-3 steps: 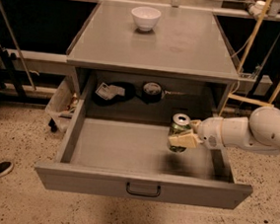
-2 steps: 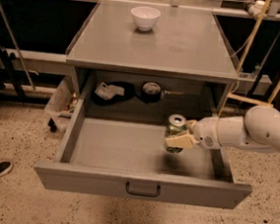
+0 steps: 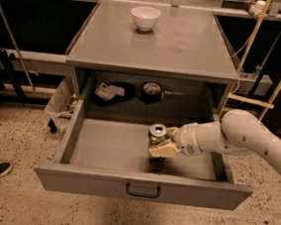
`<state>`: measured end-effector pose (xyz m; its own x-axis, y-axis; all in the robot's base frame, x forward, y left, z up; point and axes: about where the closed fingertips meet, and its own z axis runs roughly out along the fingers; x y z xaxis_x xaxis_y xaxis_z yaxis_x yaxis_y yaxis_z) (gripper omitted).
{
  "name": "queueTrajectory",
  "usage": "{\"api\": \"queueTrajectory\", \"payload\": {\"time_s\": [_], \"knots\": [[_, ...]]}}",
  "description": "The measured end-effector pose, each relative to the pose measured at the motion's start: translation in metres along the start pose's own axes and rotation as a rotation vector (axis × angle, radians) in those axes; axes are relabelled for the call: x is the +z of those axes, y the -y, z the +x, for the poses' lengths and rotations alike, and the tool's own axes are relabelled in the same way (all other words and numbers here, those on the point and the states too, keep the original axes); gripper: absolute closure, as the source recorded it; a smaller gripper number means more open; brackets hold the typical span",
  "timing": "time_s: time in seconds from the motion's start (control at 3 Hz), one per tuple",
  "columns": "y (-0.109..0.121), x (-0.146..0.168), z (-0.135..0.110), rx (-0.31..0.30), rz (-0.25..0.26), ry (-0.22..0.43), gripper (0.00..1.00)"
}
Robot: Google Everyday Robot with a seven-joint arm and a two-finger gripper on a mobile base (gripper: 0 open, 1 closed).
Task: Place green can into top drawer
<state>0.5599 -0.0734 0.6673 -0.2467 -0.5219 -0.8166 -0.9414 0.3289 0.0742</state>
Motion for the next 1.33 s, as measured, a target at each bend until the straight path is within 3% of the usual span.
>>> {"api": "queueTrajectory", "payload": {"time_s": [1.0,1.33], "knots": [[0.0,0.0001,0.0,0.0,0.0,0.0,0.12],[-0.0001,0.0001,0.0,0.0,0.0,0.0,0.0]]}}
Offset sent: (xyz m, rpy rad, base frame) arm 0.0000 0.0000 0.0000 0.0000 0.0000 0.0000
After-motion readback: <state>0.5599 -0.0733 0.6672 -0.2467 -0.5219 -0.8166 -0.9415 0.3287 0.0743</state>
